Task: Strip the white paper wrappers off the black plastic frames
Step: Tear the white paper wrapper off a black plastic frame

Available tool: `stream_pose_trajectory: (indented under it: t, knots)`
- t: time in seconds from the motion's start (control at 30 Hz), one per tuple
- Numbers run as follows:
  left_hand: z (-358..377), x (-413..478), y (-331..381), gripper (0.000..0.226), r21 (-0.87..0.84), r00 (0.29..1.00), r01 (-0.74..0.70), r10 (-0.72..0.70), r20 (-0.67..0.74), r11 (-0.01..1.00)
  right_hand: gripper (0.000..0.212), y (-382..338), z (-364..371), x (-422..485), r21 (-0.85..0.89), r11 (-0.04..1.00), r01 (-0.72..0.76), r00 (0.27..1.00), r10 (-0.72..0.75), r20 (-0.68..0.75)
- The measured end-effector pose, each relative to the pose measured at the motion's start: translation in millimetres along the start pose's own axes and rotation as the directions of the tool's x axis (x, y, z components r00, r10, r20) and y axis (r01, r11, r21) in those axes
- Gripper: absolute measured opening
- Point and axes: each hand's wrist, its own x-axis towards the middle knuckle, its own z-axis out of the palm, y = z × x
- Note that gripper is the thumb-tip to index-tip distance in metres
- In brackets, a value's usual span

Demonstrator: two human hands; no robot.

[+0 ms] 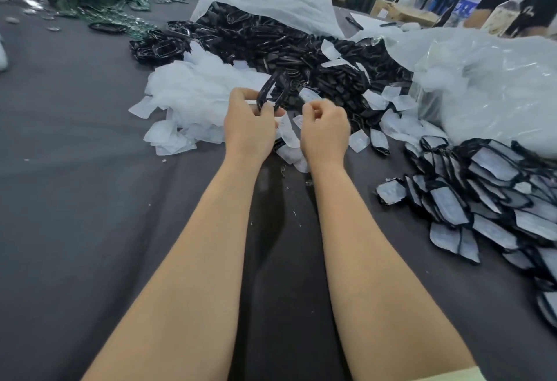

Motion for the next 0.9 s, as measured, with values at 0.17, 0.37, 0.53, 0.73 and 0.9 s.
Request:
stream_pose_trajectory:
  t: [0.17,0.37,0.53,0.73,0.9]
  knots:
    - [1,-1,1,0.014,-0.002,0.999,-0.022,0.022,0.034,1.0,0.017,-1,-26,-1,0.615,0.752,-0.236,0.972,0.182,0.15]
    - [3,0,-3,0.015,-0.03,0.998,-0.012,0.013,0.053,0.999,0.019,7,-37,-6,0.818,0.271,-0.508,0.86,0.222,0.46]
    - [4,0,-4,0.019,-0.028,0.997,-0.024,0.026,0.078,0.999,0.014,7,-33,-7,0.796,0.536,-0.282,0.959,0.146,0.242]
    - [5,-1,-3,0.021,-0.024,0.995,-0.035,0.037,0.091,0.999,0.01,8,-31,-9,0.672,0.73,-0.121,0.992,0.067,0.105]
    - [6,0,-5,0.021,-0.052,0.997,-0.019,0.023,0.07,0.998,0.021,4,-29,-11,0.776,0.58,-0.247,0.969,0.135,0.207]
